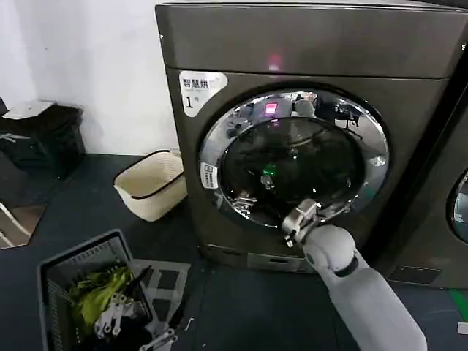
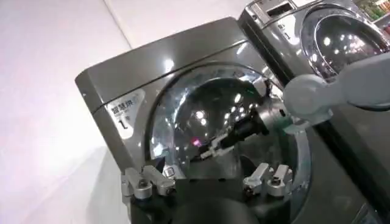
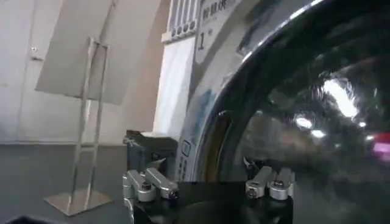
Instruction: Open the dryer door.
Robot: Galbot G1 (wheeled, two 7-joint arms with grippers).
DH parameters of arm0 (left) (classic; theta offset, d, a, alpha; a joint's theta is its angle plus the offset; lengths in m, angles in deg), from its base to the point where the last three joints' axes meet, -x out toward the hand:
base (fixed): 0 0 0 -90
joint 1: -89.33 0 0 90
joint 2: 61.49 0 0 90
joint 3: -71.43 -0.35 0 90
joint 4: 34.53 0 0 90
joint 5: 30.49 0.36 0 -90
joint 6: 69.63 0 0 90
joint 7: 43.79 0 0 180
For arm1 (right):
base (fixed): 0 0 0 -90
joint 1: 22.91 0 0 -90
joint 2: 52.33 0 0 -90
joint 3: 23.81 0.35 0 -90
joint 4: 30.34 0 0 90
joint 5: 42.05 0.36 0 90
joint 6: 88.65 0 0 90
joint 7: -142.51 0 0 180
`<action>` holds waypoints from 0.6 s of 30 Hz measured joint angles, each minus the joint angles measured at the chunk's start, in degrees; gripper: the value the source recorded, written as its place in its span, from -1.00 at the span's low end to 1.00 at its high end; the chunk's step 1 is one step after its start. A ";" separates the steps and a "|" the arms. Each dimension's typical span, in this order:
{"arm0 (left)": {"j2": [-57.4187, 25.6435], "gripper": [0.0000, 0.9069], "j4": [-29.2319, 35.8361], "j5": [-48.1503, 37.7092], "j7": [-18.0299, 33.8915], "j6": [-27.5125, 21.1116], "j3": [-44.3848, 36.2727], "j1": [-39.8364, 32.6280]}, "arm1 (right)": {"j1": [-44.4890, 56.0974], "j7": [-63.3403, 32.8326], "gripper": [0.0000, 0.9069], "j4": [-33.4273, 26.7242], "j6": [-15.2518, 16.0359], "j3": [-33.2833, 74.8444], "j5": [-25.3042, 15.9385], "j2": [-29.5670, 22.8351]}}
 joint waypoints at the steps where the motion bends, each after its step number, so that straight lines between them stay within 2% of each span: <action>1: 0.00 1.00 0.06 -0.03 0.00 0.03 0.18 0.01 | -0.32 0.01 1.00 -0.42 -0.06 -0.23 -0.20 -0.17; 18: 0.40 1.00 1.51 -0.20 0.00 0.44 0.66 0.94 | -4.84 0.98 1.00 -7.05 -0.67 -3.45 -1.39 -4.30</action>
